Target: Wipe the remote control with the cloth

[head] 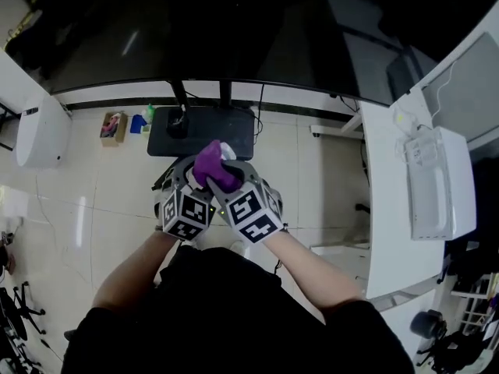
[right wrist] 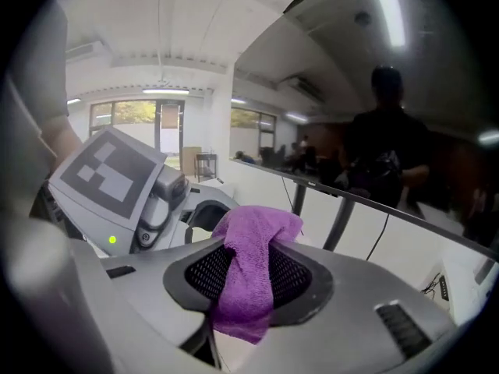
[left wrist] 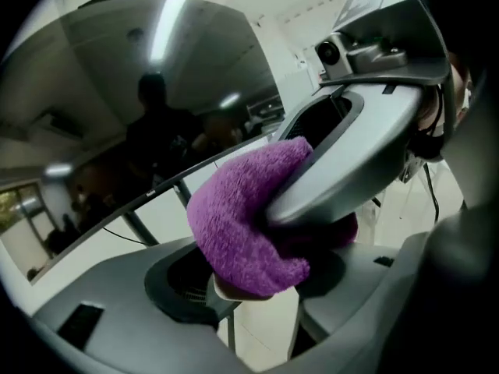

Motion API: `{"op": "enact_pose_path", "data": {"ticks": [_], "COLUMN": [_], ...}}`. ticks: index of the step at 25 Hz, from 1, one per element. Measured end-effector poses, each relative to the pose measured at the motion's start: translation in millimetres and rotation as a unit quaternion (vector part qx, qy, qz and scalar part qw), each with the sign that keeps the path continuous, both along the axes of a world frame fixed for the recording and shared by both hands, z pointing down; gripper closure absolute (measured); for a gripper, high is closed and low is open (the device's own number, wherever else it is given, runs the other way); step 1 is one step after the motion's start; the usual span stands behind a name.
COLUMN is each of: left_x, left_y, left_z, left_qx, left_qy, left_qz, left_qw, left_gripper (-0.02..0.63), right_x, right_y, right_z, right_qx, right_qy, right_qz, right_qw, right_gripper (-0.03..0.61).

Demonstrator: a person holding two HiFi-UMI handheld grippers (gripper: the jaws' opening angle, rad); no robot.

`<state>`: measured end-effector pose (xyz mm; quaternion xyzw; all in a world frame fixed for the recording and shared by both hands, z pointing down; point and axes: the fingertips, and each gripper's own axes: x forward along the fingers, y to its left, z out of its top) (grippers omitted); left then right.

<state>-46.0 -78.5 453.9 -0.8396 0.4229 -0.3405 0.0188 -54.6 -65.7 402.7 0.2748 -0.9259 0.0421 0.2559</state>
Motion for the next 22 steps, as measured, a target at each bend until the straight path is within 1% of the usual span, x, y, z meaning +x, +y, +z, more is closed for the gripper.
{"op": "enact_pose_path", "data": {"ticks": [4, 7, 9, 12, 15, 17, 19, 21, 22], "left_x": [-6, -14, -19, -28, -37, -41, -45, -45, -44], "left_y": [21, 35, 43, 51, 58, 57, 56, 55, 56], "left_z": [-14, -24, -31, -37, -39, -41, -43, -46, -49], "left_qx": [0.025, 0.036, 0.042, 0.051, 0.051, 0.050, 0.051, 0.057, 0.061], "left_qy": [-0.017, -0.019, -0.017, -0.015, -0.017, -0.014, -0.012, -0.013, -0.016], "left_qz": [0.015, 0.026, 0.034, 0.044, 0.049, 0.048, 0.048, 0.053, 0.056], "left_qw": [0.9994, 0.9988, 0.9984, 0.9976, 0.9974, 0.9975, 0.9975, 0.9969, 0.9964], "left_gripper": [0.359, 0.359, 0.359, 0.359, 0.359, 0.359, 0.359, 0.359, 0.359], "right_x": [-14, -20, -16, 1, 14, 3, -25, -51, -58], "right_y": [17, 26, 24, 11, 3, 13, 34, 52, 56], "right_z": [-5, -6, -13, -24, -40, -54, -58, -51, -47], "right_qx": [0.004, 0.018, 0.031, 0.041, 0.047, 0.053, 0.046, 0.029, 0.024], "right_qy": [0.034, 0.049, 0.051, 0.052, 0.038, 0.020, 0.011, 0.017, 0.022], "right_qz": [-0.007, 0.005, 0.025, 0.071, 0.107, 0.097, 0.057, 0.018, 0.008], "right_qw": [0.999, 0.999, 0.998, 0.995, 0.992, 0.994, 0.997, 0.999, 0.999], "right_gripper": [0.436, 0.436, 0.436, 0.436, 0.436, 0.436, 0.436, 0.436, 0.436]}}
